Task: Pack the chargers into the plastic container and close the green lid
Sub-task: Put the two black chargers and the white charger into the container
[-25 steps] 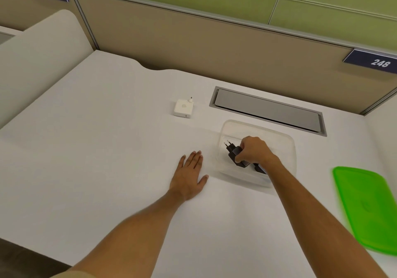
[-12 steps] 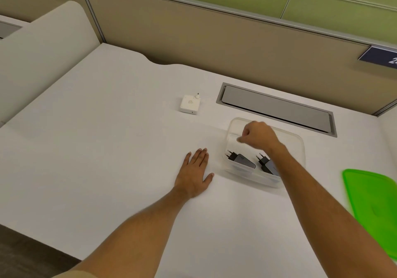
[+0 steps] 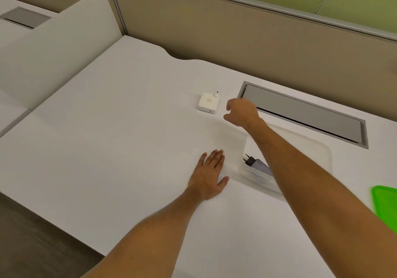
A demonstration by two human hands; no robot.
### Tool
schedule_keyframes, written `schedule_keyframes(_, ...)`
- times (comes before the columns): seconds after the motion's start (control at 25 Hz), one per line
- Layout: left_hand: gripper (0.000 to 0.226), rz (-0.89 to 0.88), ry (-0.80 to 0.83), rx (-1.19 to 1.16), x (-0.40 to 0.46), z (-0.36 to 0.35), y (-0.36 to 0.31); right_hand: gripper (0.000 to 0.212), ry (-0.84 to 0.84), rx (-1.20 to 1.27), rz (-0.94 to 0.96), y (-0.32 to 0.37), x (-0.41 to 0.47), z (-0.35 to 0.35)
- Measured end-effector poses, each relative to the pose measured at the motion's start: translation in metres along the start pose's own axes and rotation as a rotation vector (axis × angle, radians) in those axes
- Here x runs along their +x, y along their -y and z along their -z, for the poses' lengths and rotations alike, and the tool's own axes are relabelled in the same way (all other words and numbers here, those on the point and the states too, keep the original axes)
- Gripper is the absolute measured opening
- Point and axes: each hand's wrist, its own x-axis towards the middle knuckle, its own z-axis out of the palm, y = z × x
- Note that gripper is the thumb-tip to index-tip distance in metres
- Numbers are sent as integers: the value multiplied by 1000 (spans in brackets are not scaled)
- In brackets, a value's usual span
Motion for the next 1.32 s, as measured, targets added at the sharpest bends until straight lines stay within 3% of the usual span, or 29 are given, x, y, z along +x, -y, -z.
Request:
schedule_keyframes(0.24,71,5,-1,-5,1,-3,2,59,54,-54,117,27,35,-14)
schedule_keyframes(0.64,71,-1,6,-10,1,-4,2,88,154,-138,146,31,82,-33)
schedule_keyframes(0.92,71,-3,6,-27,1,-4,3,85,138,-121,102,34,85,-52)
schedule_keyframes(1.12,72,0,-8,-12,2,-5,3,76,140,-93,-56,41,74,-50)
schedule_keyframes(1.32,71,6,-2,-10,2,-4,2,80,124,-79,-31,42,61,-34)
